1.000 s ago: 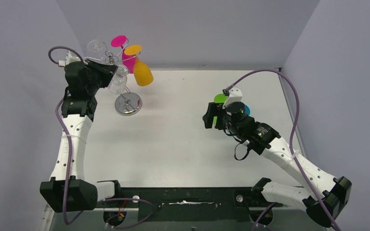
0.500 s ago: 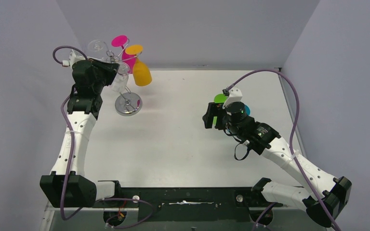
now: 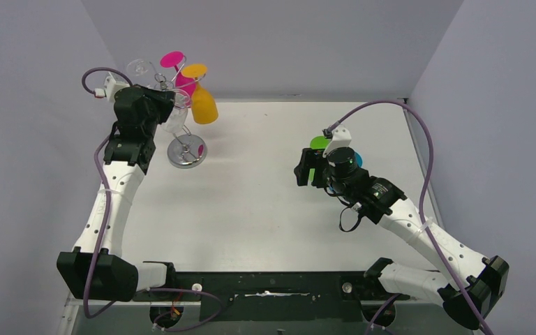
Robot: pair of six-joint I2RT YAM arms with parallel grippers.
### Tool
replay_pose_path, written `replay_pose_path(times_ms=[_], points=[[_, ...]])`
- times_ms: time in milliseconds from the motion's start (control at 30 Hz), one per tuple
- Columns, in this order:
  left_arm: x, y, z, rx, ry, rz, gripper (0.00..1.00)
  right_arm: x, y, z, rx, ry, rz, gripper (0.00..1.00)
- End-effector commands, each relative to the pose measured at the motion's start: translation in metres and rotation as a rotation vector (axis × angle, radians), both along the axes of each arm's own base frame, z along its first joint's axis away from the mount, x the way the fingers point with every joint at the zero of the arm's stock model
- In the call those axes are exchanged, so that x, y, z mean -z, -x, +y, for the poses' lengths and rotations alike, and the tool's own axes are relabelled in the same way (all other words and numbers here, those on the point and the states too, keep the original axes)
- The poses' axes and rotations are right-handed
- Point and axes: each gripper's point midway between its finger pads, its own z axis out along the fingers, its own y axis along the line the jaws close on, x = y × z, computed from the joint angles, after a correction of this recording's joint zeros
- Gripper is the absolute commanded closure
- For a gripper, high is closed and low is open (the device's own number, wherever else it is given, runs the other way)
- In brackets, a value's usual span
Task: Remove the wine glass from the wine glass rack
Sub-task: Pick up the wine glass from the wine rack.
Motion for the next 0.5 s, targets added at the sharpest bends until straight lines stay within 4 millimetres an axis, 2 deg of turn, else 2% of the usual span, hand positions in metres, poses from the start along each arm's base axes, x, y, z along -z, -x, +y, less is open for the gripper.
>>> replay_pose_path(times_ms=[0, 133, 367, 467], points=[[-0.089, 0.002, -0.004, 0.000, 0.034, -0.288, 1.00, -0.015, -0.006, -0.001, 0.013, -0.015, -0.045, 0.22], [-0.084, 0.010, 0.003, -0.047, 0.110, -0.306, 1.00, -0.015, -0.006, -0.001, 0.013, -0.018, -0.043, 0.22], [-0.096, 0.018, 0.012, -0.101, 0.202, -0.376, 1.00, -0.013, -0.005, 0.001, 0.003, -0.020, -0.035, 0.22], [-0.095, 0.018, 0.013, -0.107, 0.228, -0.386, 1.00, -0.013, -0.005, 0.000, 0.004, -0.019, -0.035, 0.22]])
